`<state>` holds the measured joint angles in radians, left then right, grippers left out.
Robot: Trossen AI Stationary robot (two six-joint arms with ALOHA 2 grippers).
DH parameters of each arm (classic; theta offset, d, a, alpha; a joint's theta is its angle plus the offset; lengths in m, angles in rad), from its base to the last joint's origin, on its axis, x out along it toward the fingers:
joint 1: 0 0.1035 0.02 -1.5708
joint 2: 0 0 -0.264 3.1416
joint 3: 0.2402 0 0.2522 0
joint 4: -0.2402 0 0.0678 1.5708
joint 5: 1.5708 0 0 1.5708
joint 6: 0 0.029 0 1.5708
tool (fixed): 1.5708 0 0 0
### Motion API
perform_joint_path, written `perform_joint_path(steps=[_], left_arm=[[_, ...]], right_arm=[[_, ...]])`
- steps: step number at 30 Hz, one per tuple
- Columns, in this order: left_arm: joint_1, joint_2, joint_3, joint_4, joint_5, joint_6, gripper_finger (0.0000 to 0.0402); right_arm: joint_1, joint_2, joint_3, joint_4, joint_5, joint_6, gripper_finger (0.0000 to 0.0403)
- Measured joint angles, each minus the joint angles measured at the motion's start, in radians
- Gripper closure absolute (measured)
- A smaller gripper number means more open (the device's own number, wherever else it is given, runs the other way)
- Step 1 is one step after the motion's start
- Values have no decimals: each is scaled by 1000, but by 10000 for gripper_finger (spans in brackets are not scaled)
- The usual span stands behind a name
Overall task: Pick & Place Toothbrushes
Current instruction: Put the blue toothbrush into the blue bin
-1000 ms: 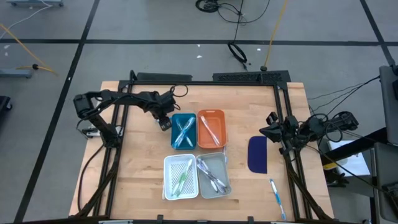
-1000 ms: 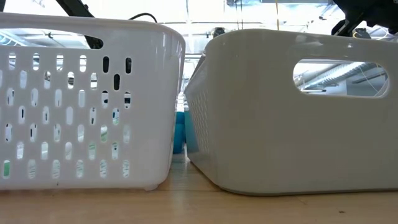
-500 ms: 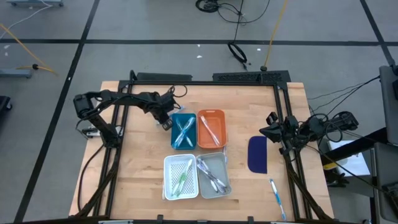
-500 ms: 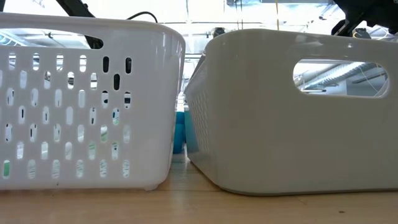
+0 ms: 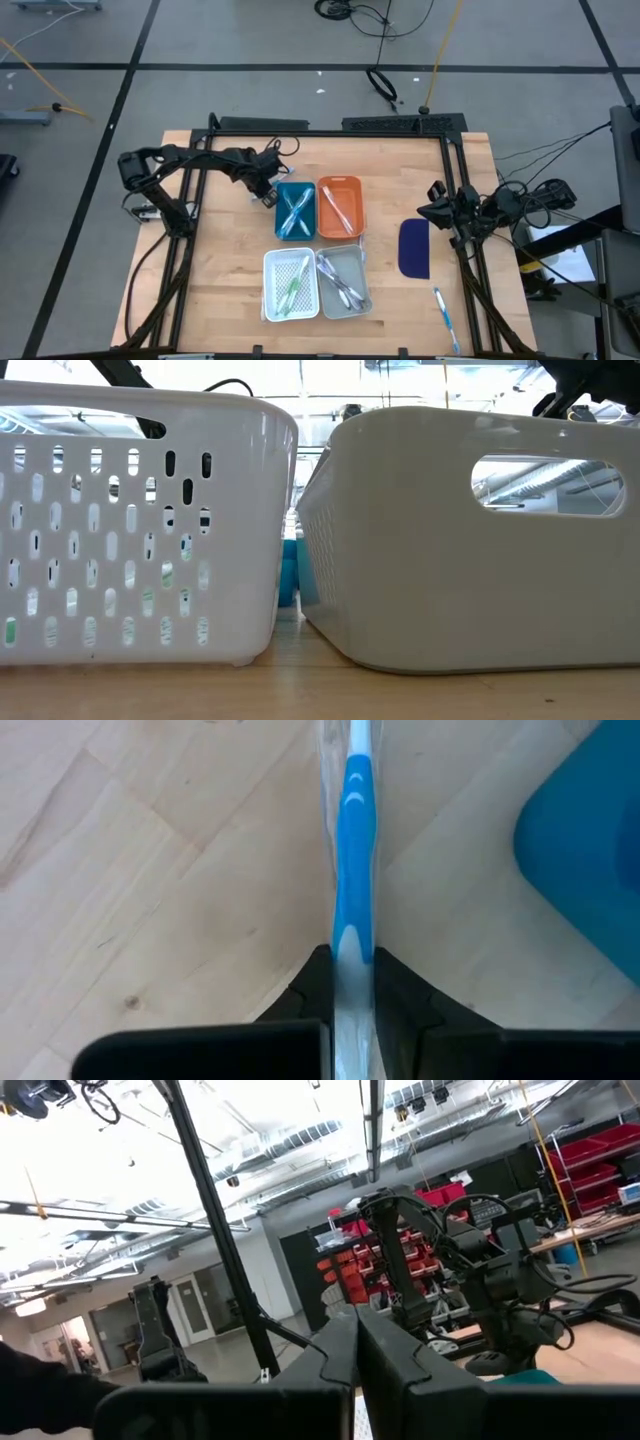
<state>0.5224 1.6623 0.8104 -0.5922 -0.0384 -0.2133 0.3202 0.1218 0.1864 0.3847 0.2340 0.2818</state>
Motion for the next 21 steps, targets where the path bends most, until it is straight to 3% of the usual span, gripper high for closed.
perform_joint_path(steps=[4, 10, 21], left_arm=[[1, -21, -4, -17, -34, -10, 373], [24, -77, -11, -100, -171, -33, 374], [37, -239, -9, -191, -263, -123, 385]], right_arm=[[0, 0, 0, 0, 0, 14, 403], [0, 0, 0, 0, -1, 13, 403], [0, 0, 0, 0, -3, 13, 403]])
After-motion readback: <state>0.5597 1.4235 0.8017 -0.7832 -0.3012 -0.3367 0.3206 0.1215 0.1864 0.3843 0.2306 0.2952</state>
